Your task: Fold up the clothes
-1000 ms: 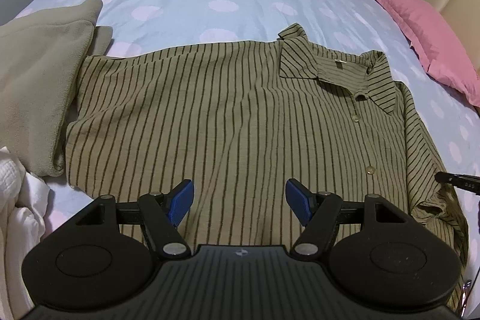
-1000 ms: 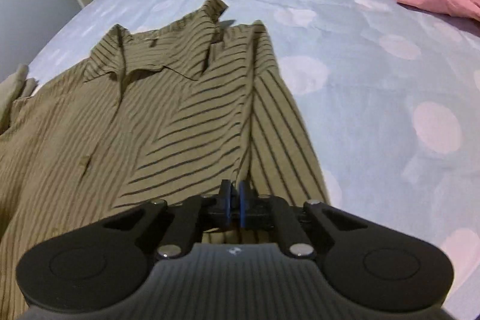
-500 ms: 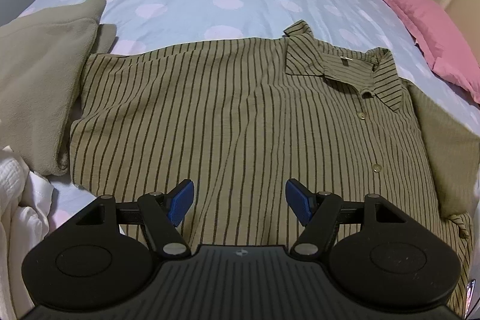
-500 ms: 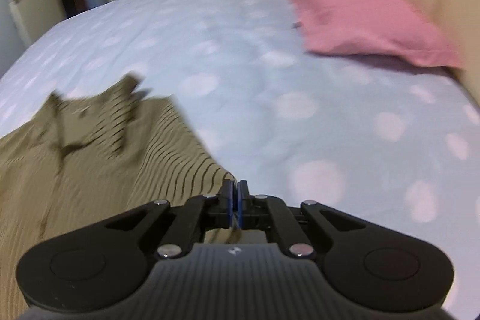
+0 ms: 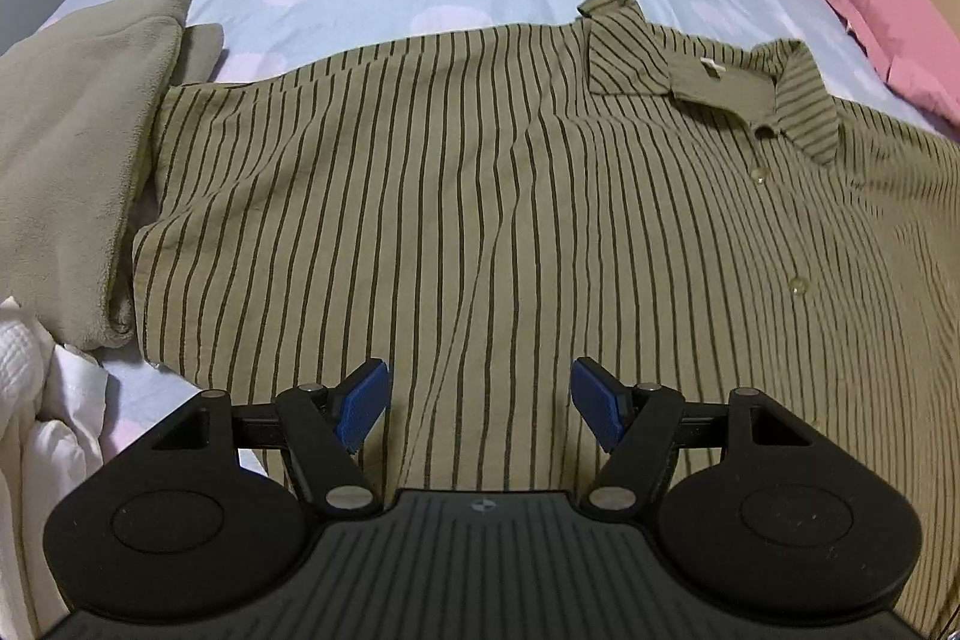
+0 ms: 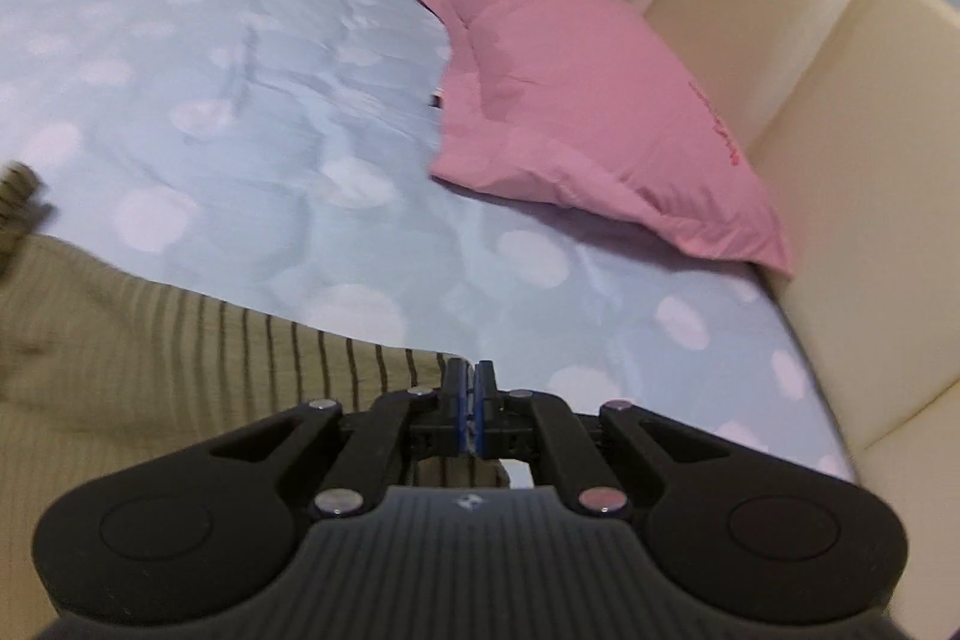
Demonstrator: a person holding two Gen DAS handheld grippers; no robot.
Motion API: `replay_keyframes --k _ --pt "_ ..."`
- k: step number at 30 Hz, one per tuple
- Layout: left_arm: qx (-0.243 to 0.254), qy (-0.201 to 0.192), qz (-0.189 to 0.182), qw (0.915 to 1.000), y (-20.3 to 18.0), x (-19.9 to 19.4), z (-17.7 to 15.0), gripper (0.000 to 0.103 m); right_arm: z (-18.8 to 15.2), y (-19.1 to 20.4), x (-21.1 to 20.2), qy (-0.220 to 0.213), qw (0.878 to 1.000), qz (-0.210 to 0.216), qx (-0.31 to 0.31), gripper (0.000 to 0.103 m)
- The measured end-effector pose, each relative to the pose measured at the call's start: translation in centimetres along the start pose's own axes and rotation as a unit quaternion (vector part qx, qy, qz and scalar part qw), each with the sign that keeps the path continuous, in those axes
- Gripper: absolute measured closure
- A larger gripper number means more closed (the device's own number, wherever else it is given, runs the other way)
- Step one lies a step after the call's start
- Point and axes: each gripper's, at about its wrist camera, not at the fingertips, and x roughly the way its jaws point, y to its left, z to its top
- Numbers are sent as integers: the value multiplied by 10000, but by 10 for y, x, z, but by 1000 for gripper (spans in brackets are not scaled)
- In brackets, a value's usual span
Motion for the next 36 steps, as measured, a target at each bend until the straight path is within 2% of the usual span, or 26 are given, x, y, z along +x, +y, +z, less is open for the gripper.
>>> replay_keyframes --k 4,8,10,12,17,23,29,36 --pt "31 69 9 10000 2 5 0 37 -1 11 37 207 9993 -276 -163 101" --pt "90 90 2 9999 4 8 2 37 -15 16 55 335 9991 -273 -42 98" --pt "130 85 14 9999 5 7 1 37 -22 12 55 387 9988 -250 163 95" --pt "155 69 57 9998 4 5 2 37 -30 6 49 393 9983 -214 371 86" --pt "131 -108 21 9999 6 -12 3 37 -57 -7 13 430 9951 299 839 84" --pt "204 -533 -77 9983 3 -44 1 37 -99 -11 -48 561 9880 983 1053 84" --pt "377 -785 -63 9962 -1 -68 -13 37 -151 1 -112 811 9820 1464 874 84" --pt "266 -680 -113 9973 5 -79 -45 37 -204 30 -182 993 9724 2038 559 84"
